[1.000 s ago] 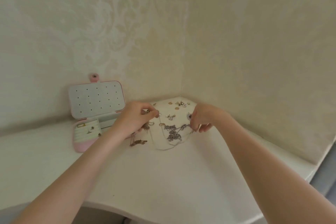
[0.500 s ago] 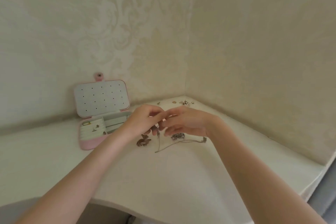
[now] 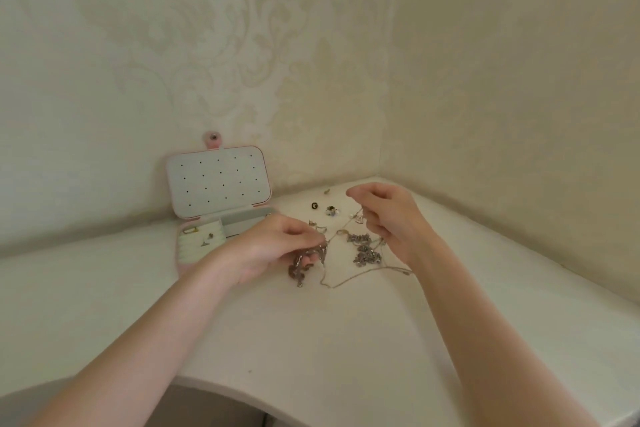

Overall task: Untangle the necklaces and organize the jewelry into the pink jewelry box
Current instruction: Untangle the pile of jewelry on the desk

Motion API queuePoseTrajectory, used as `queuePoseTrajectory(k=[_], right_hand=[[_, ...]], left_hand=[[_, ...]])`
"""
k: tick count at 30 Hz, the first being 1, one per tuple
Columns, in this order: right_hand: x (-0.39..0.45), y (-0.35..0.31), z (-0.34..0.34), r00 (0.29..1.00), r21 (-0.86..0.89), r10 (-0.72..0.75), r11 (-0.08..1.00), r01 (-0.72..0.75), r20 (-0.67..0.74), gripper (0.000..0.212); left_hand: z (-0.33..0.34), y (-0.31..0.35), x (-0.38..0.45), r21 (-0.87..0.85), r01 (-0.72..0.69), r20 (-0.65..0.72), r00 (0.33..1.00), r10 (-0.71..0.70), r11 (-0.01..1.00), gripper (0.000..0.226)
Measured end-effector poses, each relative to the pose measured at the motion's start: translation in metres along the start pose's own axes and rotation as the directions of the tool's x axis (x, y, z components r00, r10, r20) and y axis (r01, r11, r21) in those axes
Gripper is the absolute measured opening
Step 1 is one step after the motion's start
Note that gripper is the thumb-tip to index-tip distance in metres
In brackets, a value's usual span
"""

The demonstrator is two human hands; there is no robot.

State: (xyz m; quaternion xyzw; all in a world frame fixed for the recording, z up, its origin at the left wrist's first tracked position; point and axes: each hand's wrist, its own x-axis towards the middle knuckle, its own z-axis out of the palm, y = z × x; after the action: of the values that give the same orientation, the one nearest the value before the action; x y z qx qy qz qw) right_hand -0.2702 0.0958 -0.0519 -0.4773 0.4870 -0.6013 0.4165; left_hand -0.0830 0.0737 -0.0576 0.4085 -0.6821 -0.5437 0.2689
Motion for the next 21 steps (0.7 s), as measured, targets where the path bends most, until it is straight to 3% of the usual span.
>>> queuePoseTrajectory(k=[2,6,9,13,21], right_hand=[[0.002,0.001,-0.002,0.999,0.014,-0.025,1.000,0.025,-0.026,0.008],[0.005,-0.001,-0.009,0.996,-0.012,-0.054,0.999,0.053,-0.072,0.015],[0.000,-0.003,-0.009,0.997,-0.133,0.006,0.991,0.004,0.076,0.014],[-0.010,-0.004,-0.002,0.934,-0.326,0.121,0.945,-0.005,0.335,0.019],[-0.016,-0.006,-0.001,0.934,-0.210,0.091,0.977,-0.017,0.346,0.008]], left_hand=[[0.001,0.000,0.003,-0.123,0.035,0.044,0.999,-0.030,0.992,0.011],[0.003,0.001,0.007,-0.049,0.011,-0.007,1.000,-0.011,0.999,0.005],[0.006,0.008,0.008,0.038,-0.047,-0.086,0.995,0.050,0.998,0.006],[0.008,0.021,0.005,0.231,-0.150,-0.143,0.972,0.186,0.961,0.007],[0.008,0.030,-0.006,0.237,-0.239,-0.137,0.951,0.276,0.942,0.011]])
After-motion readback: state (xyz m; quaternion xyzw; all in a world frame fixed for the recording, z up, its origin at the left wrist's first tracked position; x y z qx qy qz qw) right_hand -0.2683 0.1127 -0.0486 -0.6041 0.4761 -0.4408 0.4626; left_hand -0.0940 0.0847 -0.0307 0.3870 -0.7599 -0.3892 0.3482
